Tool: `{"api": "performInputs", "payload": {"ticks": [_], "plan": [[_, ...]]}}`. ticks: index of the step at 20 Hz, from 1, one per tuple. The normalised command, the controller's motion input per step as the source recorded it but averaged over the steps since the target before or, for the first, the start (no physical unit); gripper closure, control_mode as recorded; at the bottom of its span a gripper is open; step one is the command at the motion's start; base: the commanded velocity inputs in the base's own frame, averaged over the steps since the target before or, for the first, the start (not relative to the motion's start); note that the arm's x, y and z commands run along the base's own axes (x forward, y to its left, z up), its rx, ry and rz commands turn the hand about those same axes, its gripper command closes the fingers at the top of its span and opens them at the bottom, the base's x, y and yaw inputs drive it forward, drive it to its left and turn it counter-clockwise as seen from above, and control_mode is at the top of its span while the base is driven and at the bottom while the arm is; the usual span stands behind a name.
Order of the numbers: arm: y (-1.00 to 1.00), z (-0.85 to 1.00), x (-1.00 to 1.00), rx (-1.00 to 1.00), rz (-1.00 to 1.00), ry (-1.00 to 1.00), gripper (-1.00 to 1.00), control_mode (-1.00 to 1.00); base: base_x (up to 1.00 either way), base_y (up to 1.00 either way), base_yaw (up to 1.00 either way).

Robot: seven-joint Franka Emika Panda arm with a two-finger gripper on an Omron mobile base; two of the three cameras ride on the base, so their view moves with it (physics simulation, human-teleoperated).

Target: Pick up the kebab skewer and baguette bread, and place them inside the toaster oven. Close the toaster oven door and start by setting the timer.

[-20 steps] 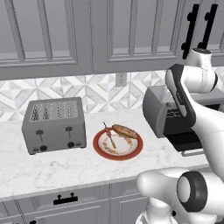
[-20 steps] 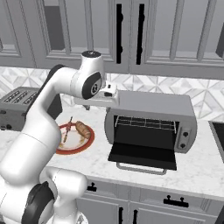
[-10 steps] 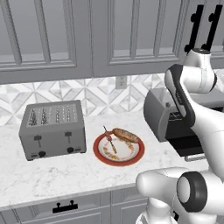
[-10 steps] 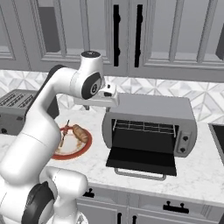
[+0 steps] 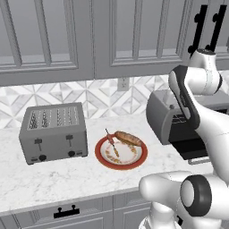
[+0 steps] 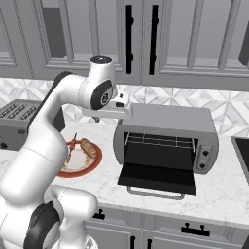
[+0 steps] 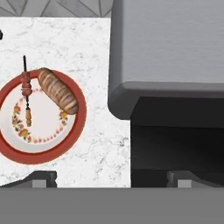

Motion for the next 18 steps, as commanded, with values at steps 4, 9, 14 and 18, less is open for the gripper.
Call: {"api": "performInputs", "payload": {"ticks": [4, 9, 14, 18], "plan": [[-0.19, -0.02, 0.0, 0.0, 0.0, -0.03, -1.0, -1.0, 0.0, 0.0, 0.0], [-0.98, -0.06, -0.08, 0.0, 0.01, -0.1, -1.0, -1.0, 0.0, 0.0, 0.0], [-0.9, -0.3, -0.41, 0.0, 0.03, -0.26, -1.0, -1.0, 0.0, 0.0, 0.0], [-0.36, -0.4, -0.42, 0.05, -0.03, -0.49, -1.0, -1.0, 0.0, 0.0, 0.0]]}}
